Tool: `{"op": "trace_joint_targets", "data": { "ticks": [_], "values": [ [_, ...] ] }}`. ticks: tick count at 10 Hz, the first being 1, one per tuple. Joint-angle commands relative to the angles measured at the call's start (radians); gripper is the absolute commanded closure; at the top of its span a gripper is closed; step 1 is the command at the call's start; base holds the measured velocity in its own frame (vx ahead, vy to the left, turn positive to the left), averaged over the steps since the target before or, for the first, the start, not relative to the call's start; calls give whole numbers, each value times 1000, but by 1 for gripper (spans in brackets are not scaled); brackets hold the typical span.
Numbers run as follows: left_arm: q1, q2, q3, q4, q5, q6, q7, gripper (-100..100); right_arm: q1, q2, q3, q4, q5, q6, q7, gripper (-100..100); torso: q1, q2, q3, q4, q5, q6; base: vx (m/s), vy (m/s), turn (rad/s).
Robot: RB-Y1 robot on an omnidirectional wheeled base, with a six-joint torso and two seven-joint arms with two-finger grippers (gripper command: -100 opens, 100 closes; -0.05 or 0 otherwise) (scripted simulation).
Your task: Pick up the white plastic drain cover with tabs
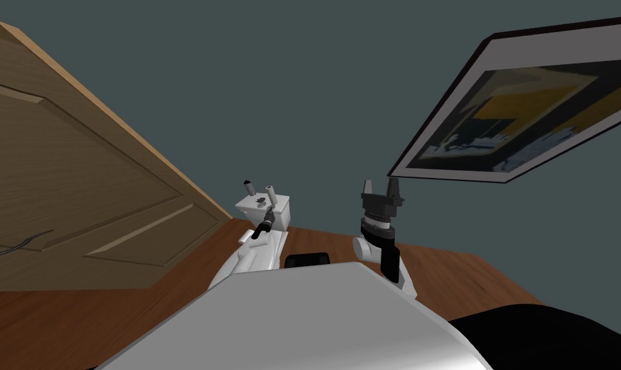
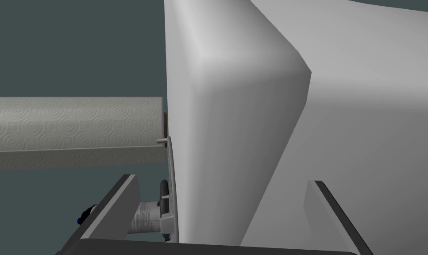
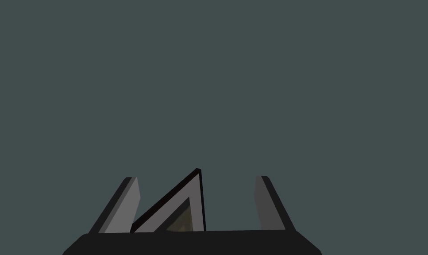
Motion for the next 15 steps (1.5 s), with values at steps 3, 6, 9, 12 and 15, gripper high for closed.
{"op": "trace_joint_targets", "data": {
  "ticks": [3, 6, 9, 12, 15],
  "values": [
    [-87, 35, 12, 104, 7, -31, 20, -100, 0, 0, 0, 0, 0, 0, 0, 0, 1, -1, 0, 1, -1, 0, -57, -21, -30],
    [-116, 35, 12, 173, 7, -31, 20, -100, 0, 0, 0, 0, 0, 0, 0, 0, 1, -6, -1, 4, -2, 2, -13, -6, 0],
    [-213, 68, 25, 283, 14, -62, 38, -100, 0, 0, 0, 0, 0, 0, 0, 0, 2, -9, 0, 9, -5, 4, -67, -28, -24],
    [-297, 101, 37, 389, 21, -92, 56, -100, 0, 0, 0, 0, 0, 0, 0, 0, 3, -12, -1, 10, -6, 5, -52, -19, -28],
    [-354, 134, 49, 469, 28, -123, 74, -100, 0, 0, 0, 0, 0, 0, 0, 0, 4, -16, -3, 11, -6, 5, -33, -12, -23]
  ]
}}
